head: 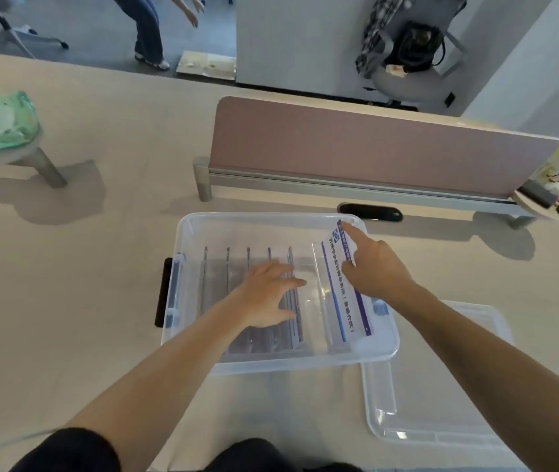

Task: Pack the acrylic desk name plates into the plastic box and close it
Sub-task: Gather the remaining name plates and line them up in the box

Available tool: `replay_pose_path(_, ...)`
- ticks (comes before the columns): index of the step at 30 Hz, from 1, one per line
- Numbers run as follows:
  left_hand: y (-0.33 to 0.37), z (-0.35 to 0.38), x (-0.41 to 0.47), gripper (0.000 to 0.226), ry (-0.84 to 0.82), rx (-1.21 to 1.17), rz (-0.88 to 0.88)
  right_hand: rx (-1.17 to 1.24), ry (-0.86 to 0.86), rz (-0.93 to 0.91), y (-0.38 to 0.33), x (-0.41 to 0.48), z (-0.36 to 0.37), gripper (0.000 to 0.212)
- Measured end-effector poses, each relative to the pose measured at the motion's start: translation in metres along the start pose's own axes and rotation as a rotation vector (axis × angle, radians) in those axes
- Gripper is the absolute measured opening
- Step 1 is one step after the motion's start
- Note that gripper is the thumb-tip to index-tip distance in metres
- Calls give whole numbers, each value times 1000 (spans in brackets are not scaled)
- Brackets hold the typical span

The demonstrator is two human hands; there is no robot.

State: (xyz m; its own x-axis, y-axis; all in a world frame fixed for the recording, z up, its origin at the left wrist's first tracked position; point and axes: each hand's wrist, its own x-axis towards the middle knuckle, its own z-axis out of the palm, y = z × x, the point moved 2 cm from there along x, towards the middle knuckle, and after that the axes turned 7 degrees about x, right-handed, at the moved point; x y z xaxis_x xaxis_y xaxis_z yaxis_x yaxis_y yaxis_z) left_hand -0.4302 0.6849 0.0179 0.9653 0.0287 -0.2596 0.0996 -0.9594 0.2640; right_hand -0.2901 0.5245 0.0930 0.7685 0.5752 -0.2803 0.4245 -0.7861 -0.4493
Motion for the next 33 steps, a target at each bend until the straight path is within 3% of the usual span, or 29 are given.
replay_pose_path(5,-4,11,31,62,-71,141,11,14,-69,22,20,26,35,75)
replay_pose_path(17,-6,5,35,66,-145,87,24,-50,-189,53,28,36,77,77)
replay_pose_path(33,-5,11,36,65,-139,24,40,277,-266,23,44,40,93,66)
